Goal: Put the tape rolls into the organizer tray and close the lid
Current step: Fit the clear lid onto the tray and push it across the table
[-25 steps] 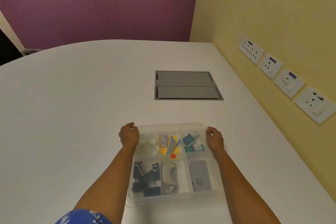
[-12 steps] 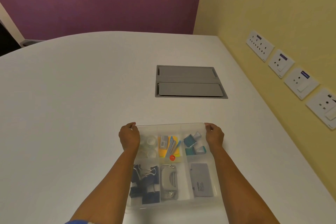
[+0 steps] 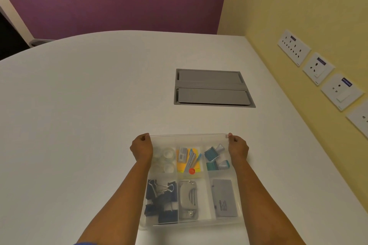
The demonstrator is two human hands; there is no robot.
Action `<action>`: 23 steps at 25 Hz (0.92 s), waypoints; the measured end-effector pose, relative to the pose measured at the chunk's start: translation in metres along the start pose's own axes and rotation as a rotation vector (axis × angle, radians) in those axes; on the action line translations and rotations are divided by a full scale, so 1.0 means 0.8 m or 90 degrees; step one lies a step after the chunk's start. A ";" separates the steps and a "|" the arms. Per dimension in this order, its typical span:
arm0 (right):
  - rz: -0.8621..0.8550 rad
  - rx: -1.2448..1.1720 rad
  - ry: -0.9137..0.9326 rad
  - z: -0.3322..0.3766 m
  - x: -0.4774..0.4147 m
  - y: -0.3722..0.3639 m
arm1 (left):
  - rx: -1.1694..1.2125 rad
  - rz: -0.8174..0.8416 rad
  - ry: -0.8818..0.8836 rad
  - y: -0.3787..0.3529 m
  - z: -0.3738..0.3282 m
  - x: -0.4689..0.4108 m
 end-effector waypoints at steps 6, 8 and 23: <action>0.021 0.030 -0.001 0.003 -0.002 -0.001 | 0.008 0.001 0.090 0.003 0.007 -0.005; 0.015 0.046 0.000 0.003 -0.001 -0.001 | -0.009 0.005 0.122 0.003 0.005 -0.004; 0.089 0.035 -0.050 -0.006 -0.009 -0.014 | -0.111 0.093 0.133 -0.001 0.010 -0.006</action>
Point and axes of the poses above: each hand's wrist, its own x-axis away from the middle knuckle, its own y-axis out of the back of the hand, z = x × y, the point moved 5 cm from there along -x, towards the middle knuckle, and after that the axes turned 12 degrees about x, right-handed, at the moved point
